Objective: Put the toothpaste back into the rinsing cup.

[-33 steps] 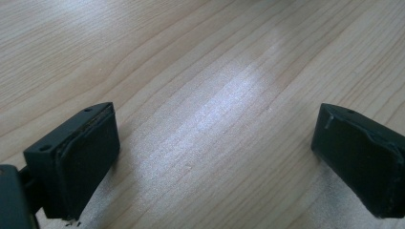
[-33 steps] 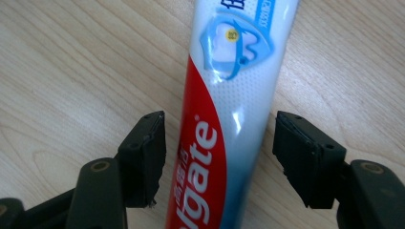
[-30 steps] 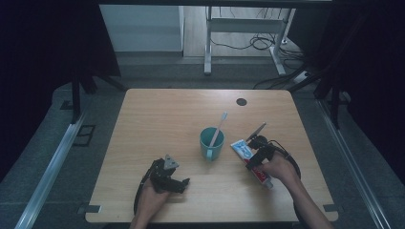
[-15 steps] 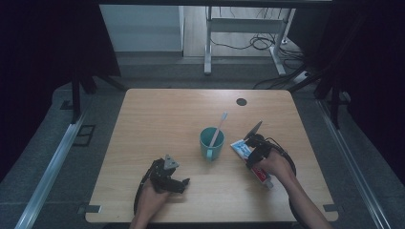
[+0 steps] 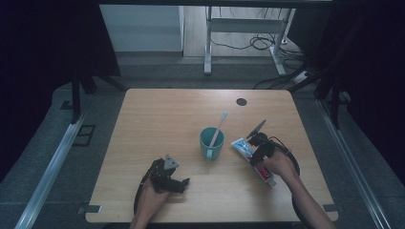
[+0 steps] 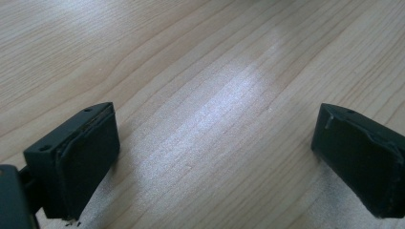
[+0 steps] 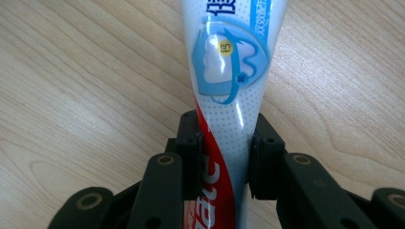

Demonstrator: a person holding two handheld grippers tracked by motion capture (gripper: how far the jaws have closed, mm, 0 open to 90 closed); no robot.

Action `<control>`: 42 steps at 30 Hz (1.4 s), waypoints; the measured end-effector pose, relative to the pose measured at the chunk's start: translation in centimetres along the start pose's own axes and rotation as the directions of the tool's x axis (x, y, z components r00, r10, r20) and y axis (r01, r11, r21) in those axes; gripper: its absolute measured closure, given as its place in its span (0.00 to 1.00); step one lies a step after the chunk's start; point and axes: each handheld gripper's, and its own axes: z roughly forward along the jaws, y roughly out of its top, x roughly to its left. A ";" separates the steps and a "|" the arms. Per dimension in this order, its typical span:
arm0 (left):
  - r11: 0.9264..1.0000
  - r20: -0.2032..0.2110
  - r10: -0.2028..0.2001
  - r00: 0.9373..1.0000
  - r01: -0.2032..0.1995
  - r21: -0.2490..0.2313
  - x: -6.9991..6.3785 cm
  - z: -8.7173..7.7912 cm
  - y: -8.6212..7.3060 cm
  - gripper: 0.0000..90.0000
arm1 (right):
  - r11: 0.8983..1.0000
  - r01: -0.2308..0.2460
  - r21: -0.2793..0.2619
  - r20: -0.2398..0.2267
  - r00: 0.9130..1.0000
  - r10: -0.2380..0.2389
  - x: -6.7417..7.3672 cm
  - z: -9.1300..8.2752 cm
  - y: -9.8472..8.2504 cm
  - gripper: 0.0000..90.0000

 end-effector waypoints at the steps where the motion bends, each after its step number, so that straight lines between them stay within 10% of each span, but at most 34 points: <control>1: 1.000 -0.001 0.000 1.000 0.000 0.000 0.0 0.0 0.0 0.03 | 1.000 0.003 0.000 0.000 1.000 -0.003 -0.1 0.0 -0.1 0.78; 27: 1.000 0.000 -0.002 1.000 0.002 0.000 0.0 0.0 0.0 0.03 | 0.982 0.062 -0.176 0.018 0.998 -0.060 0.0 -3.0 -2.1 0.79; 42: 1.000 0.000 -0.002 1.000 0.002 0.000 0.0 0.0 0.0 0.03 | 0.941 0.094 -0.326 0.003 0.995 -0.098 0.6 -4.6 -3.2 0.79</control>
